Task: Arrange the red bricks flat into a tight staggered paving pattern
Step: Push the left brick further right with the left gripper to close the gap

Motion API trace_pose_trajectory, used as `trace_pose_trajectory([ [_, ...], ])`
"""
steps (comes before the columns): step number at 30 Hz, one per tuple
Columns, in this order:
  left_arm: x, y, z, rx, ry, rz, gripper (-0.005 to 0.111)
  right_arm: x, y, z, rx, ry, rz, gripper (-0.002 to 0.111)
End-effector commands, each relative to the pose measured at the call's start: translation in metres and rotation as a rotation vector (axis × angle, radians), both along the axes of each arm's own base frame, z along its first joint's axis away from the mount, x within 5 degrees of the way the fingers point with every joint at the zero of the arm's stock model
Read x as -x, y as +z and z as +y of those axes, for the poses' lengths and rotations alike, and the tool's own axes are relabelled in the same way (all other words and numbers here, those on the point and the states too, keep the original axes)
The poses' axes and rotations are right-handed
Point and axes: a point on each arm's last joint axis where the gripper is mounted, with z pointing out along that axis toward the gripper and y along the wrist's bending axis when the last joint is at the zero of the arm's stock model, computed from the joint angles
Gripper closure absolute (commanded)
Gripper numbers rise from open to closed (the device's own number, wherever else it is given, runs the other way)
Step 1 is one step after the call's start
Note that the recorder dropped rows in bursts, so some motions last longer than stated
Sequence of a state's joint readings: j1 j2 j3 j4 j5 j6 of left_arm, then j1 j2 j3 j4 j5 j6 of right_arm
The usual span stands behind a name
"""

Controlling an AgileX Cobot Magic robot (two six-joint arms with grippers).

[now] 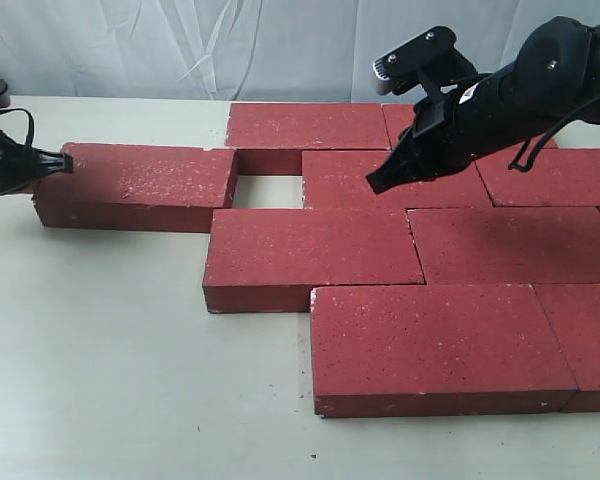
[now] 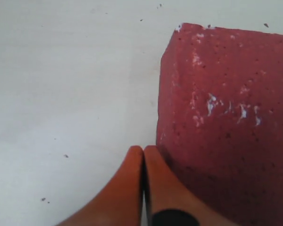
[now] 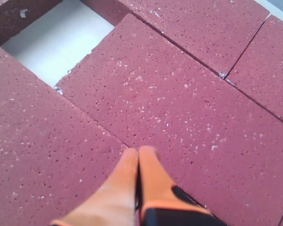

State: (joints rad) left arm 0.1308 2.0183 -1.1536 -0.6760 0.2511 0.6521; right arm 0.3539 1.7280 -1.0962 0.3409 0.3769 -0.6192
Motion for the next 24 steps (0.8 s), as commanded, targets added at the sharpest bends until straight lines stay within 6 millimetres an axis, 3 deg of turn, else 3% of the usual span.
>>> trace_pose_trajectory([
  [1, 0.001, -0.001, -0.006, 0.02, -0.025, 0.022, 0.107, 0.0, 0.002, -0.002, -0.002, -0.005, -0.017, 0.109],
  [16, 0.002, 0.003, -0.016, 0.077, -0.122, 0.084, 0.107, 0.0, 0.002, -0.002, -0.001, -0.004, -0.018, 0.109],
  [24, 0.001, 0.009, 0.0, 0.047, -0.08, 0.04, 0.107, 0.0, 0.002, -0.002, -0.001, -0.003, -0.016, 0.109],
])
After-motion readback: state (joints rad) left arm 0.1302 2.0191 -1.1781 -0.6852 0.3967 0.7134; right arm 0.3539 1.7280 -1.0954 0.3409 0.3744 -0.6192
